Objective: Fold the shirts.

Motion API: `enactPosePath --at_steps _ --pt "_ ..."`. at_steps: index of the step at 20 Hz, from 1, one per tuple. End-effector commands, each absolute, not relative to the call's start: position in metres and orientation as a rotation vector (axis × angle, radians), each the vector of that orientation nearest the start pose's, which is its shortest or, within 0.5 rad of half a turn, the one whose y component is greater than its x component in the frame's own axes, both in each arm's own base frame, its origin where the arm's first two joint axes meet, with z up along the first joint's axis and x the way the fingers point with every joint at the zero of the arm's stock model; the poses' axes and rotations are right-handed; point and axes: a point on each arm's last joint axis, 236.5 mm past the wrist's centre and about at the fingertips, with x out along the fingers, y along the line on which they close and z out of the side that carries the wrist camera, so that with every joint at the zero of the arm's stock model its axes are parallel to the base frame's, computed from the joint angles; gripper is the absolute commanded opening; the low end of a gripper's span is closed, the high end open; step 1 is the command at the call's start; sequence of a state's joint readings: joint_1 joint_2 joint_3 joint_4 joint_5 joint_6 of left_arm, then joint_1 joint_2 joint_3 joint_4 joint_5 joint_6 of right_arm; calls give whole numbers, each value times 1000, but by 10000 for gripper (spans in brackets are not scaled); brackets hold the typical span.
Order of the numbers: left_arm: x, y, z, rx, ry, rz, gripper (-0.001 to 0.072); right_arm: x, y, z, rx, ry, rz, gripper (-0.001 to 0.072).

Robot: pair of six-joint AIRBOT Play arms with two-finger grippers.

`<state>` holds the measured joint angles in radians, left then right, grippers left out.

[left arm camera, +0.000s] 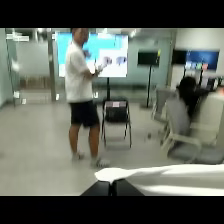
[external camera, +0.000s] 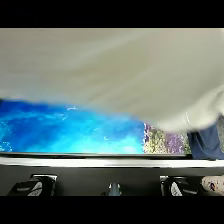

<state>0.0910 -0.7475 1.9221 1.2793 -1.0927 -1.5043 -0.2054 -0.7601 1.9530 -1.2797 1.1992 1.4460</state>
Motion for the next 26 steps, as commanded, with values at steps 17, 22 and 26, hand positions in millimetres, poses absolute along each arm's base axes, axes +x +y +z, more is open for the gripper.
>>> enactPosePath --at_steps 17,22,26 --pt "522 -27 -15 -339 1143 -140 26 527 57 -12 319 1212 189 25" --pt "468 -33 11 -200 1297 -236 26 451 34 5 195 1473 181 26" --pt "373 -51 -40 -166 1633 -212 25 370 21 -31 181 1807 117 25"
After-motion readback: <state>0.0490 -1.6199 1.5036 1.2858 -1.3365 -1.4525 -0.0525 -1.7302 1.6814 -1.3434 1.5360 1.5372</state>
